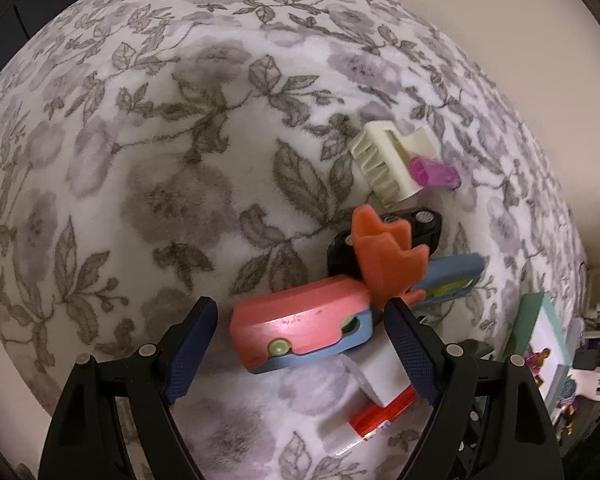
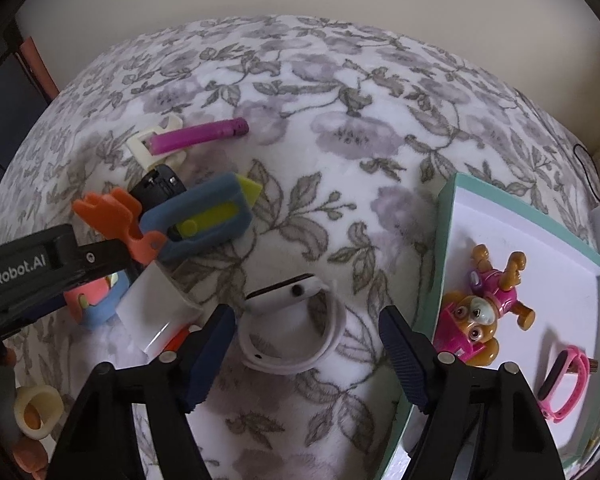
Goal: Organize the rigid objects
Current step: 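Close the left tool on the pink case while the right tool grasps the white smartwatch, then carry the pink case and white smartwatch over the white tray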
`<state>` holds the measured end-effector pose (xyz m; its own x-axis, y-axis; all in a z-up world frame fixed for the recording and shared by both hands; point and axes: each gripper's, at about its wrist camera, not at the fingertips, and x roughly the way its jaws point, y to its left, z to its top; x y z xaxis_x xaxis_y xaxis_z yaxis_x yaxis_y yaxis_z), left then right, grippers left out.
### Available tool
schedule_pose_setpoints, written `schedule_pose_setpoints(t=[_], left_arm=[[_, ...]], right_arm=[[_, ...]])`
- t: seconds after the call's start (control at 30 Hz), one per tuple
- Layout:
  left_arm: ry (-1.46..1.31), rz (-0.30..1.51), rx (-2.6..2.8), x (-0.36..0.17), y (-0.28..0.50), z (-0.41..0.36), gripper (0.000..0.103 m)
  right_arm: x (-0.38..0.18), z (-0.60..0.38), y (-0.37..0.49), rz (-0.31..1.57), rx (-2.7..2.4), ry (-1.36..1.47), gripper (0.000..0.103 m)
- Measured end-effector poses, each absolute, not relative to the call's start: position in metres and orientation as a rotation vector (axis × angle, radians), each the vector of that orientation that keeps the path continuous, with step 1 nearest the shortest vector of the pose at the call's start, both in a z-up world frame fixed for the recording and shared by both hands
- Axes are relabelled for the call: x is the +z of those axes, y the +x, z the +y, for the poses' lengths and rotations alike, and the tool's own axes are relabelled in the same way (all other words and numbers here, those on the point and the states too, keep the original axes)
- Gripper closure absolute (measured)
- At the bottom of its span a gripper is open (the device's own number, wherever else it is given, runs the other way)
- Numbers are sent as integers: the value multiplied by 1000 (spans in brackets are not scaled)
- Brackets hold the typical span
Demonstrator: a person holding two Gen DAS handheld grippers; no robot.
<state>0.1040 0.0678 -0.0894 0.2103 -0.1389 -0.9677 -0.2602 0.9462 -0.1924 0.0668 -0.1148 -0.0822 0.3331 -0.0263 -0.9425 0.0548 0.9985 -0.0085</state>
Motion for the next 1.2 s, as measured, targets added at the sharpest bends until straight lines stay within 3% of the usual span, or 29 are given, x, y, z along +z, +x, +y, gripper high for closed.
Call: schedule_pose_setpoints(t=[0.83, 1.0, 1.1, 1.2], left_arm=[[-315, 1391, 131, -102, 105, 73, 17], [-296, 1388, 121, -101, 104, 70, 27], [-309, 1386, 111, -99, 104, 69, 27], [-334, 1380, 100, -96, 103, 71, 27]], right_arm=[[-99, -113, 68, 1263, -70, 25, 26], [-97, -115, 69, 1260, -62, 36, 33], [-94, -112, 67, 1257, -55, 43, 46], [-93, -112, 65, 1255, -49, 59, 46]])
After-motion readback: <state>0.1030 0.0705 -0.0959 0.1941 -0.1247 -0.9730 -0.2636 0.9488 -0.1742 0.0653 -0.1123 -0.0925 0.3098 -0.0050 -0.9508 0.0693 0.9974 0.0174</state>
